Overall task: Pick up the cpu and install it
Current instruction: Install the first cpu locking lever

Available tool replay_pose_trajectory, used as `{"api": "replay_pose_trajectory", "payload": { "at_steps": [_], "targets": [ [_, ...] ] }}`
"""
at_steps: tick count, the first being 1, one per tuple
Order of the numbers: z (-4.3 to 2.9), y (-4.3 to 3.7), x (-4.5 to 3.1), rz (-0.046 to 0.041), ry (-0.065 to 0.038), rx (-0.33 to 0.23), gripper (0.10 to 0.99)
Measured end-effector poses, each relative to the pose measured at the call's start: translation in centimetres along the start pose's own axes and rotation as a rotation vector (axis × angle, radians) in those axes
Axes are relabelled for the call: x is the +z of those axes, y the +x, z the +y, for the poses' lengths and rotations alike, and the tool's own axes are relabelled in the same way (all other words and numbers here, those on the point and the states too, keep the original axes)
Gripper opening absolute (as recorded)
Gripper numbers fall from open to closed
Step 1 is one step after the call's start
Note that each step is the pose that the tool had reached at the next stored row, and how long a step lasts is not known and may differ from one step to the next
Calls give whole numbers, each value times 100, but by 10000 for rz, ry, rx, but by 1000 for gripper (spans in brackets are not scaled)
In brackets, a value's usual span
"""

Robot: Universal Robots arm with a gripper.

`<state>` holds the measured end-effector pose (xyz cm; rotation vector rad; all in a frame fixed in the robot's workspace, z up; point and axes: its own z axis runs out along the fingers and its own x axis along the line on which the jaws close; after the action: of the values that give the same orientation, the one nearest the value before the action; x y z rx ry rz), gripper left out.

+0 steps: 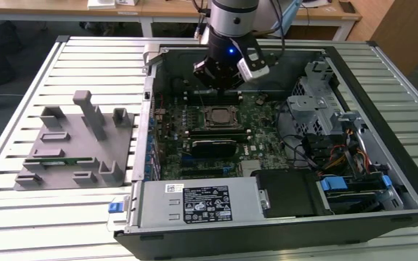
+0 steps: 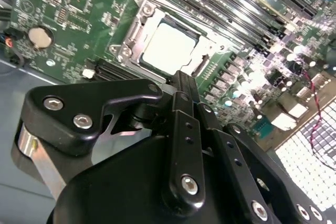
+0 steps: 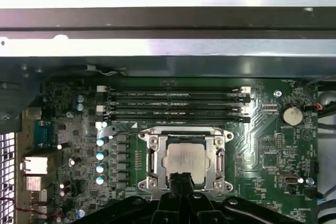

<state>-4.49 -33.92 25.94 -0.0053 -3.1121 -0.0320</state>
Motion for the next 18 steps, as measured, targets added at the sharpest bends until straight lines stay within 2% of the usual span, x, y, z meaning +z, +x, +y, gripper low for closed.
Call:
{"api": "replay_pose_trajectory", "payload": {
  "at_steps": [2,5,8,10,14,18],
  "targets": [
    [-1,28,6,3,-11,-69,106],
    [-1,32,17,10,-94,-397,106],
    [-1,64,26,-5,-339,-495,106],
    [-2,138,32,-42,-420,-501,106],
    [-2,313,42,-141,-429,-503,106],
    [-3,387,47,-283,-425,-523,106]
  ]
}}
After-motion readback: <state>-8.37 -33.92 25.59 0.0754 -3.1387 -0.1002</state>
